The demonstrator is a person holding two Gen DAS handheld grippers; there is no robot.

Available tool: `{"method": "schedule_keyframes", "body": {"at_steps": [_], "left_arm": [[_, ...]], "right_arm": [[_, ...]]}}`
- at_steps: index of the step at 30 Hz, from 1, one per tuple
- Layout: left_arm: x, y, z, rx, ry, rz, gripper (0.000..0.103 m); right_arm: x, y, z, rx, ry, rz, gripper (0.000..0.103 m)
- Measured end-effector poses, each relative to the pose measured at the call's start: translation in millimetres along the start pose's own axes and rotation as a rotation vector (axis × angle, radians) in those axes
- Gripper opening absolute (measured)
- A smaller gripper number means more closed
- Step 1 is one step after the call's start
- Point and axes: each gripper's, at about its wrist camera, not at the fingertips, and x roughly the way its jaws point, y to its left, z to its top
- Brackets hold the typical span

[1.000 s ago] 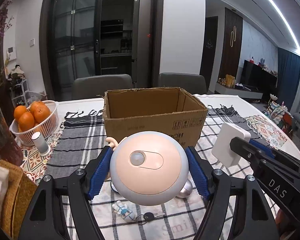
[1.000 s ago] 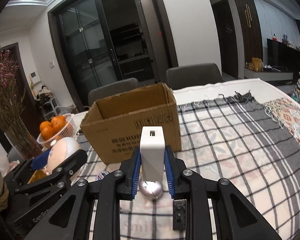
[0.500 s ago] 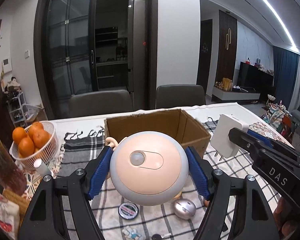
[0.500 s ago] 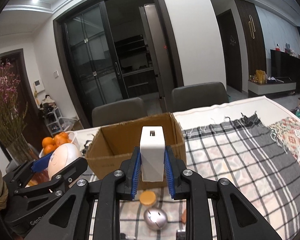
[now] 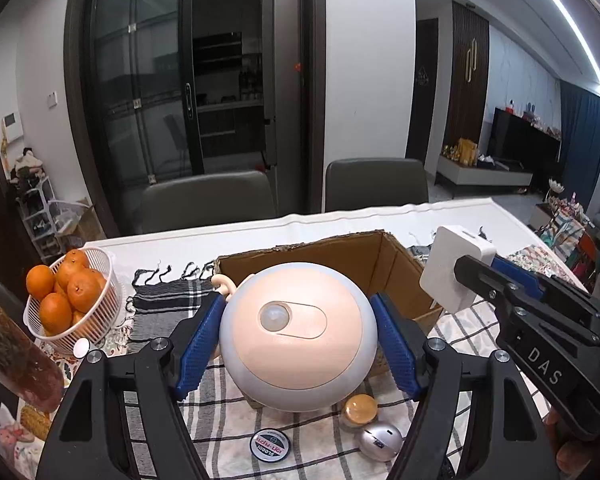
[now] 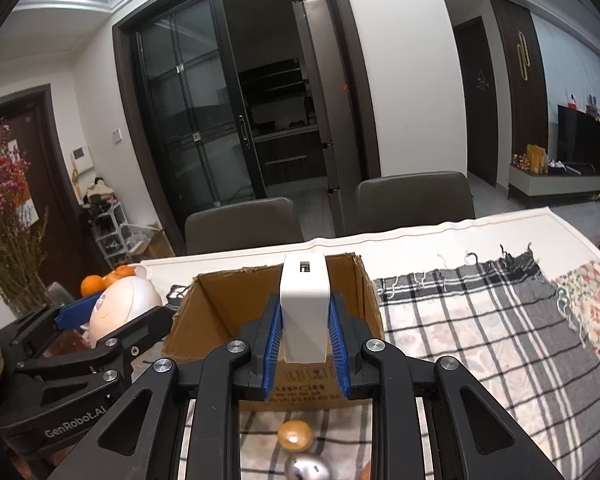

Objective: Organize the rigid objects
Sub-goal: 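Carry the lamp and the white charger with both grippers toward the cardboard box, then open both grippers to drop the lamp and charger into the box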

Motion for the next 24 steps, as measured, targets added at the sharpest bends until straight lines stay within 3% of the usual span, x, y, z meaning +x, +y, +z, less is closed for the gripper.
{"method": "schedule_keyframes", "body": {"at_steps": [9,24], "left_arm": [[39.5,1.5,20.4,0.003,0.142,-0.050,0.074],[111.2,8.6,26.8,-0.013,0.401,-0.037,0.074]], "right_arm": [[41.5,-12.3,17.7,-0.009,0.116,0.013,0.024],[107.5,-21.0,20.5,-0.025,0.338,-0.008,0.024]]}}
